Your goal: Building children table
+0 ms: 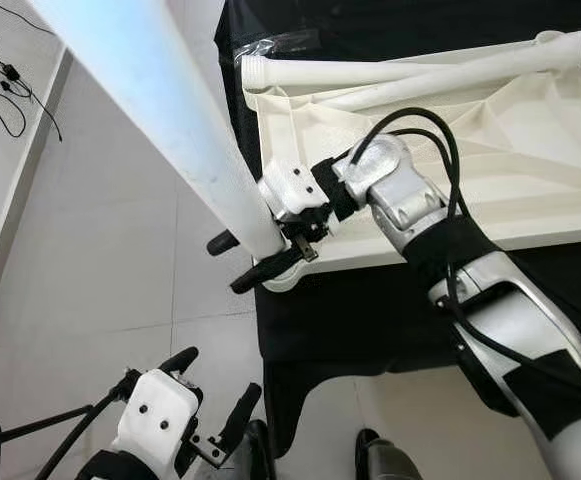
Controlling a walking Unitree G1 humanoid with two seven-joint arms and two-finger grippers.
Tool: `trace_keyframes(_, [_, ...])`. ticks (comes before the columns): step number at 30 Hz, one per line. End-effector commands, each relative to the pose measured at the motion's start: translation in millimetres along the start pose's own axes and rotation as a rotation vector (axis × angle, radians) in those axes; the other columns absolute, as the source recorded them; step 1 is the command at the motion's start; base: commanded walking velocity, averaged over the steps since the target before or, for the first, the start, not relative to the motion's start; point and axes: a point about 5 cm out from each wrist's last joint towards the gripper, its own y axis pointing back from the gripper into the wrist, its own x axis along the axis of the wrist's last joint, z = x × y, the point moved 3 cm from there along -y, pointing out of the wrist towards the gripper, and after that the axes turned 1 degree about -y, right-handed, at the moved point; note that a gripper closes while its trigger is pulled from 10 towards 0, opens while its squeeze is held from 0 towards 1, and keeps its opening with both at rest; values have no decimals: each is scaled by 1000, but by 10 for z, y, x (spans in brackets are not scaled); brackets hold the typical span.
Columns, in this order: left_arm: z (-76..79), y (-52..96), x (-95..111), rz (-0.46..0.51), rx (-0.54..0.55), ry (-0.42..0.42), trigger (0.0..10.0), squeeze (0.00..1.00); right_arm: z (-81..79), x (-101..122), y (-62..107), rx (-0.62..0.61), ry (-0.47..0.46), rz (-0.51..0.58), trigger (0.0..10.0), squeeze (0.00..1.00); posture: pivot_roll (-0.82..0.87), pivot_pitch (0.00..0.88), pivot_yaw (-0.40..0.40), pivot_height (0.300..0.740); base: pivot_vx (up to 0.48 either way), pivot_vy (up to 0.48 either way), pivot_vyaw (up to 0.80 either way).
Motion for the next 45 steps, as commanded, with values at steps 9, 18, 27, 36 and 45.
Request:
trace_keyframes(9, [12,13,-55,-31,0,17,10000,0,-33,-688,-25,-276,-423,-18,10000,0,85,360,76,740,0,0,0])
trace_keyframes(18, [7,10,-58,-34,-8,16,10000,0,-48,-802,120,-443,-472,93,10000,0,80,363,88,740,0,0,0])
trace_keyframes(27, [-7,6,-62,-37,-10,13,10000,0,-274,-749,198,-377,-366,233,10000,0,84,363,91,740,0,0,0])
trace_keyframes(36, [-16,8,-63,-39,-10,9,10000,0,-468,-900,134,-291,-245,34,10000,0,86,366,94,740,0,0,0])
trace_keyframes(45, [-11,5,-59,-39,-10,7,10000,0,-562,-969,164,-159,-250,-153,10000,0,86,367,92,740,0,0,0])
